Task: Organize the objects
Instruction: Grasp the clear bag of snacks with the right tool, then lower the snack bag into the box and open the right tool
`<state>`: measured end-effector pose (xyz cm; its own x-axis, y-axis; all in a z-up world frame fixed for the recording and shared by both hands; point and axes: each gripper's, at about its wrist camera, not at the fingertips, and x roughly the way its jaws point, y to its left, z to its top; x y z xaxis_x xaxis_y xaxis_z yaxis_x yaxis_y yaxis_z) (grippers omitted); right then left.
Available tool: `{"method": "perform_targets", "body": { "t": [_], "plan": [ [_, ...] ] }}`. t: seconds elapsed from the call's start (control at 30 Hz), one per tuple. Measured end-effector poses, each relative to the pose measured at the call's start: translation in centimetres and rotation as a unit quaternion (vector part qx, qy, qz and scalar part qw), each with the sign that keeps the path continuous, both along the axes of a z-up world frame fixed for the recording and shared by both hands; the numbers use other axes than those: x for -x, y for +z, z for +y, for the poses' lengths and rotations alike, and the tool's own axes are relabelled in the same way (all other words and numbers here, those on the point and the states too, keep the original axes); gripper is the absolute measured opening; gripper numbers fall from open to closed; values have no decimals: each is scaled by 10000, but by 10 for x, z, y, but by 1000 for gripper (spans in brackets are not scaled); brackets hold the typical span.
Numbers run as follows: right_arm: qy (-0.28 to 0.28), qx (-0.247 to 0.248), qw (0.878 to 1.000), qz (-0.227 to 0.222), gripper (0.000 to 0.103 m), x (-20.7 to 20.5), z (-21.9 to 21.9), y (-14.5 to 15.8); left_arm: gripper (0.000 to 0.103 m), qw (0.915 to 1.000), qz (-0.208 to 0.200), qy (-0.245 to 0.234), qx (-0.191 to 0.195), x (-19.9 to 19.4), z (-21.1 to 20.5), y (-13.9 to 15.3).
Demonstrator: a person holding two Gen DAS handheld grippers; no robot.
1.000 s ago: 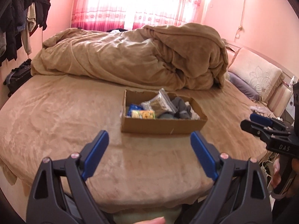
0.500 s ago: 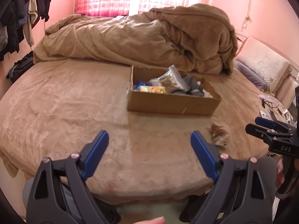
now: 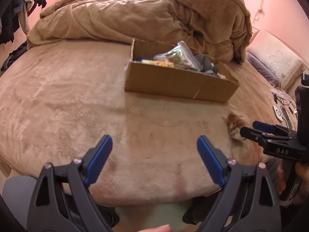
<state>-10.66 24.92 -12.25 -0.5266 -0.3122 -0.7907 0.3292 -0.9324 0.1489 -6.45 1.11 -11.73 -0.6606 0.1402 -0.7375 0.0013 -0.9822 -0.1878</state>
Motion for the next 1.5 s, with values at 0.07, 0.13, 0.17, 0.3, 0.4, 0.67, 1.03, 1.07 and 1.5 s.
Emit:
{"method": "perform_targets", "body": {
  "t": [0.07,0.13,0.17,0.3,0.4,0.67,1.03,1.07,1.5],
  "plan": [
    [-29,9,10000,-59,80,6,0,-6,90,10000,-55,-23,11,4,1,-5],
    [-50,-2,9999,-94,80,12,-2,-10,90,9999,-116,-33,21,7,2,-12],
    [-70,-1,9999,-116,80,14,-2,-13,90,9999,-140,-41,23,9,1,-15],
    [-119,-16,9997,-205,61,23,-1,-23,90,9996,-290,-23,36,15,1,-28],
    [-42,-32,9997,-256,47,24,-3,-28,90,9994,-350,-11,34,17,1,-35],
    [150,-112,9998,-77,45,19,-12,-11,90,9996,-279,-82,-20,16,1,-26],
    [418,-29,9975,576,45,39,-38,55,90,9998,124,-173,-38,29,-9,27],
    [432,-36,9972,612,45,41,-41,59,90,9996,188,-195,-34,32,-10,34],
    [406,-4,9960,793,45,104,-77,70,90,9973,564,-295,370,101,-25,57]
  ]
}}
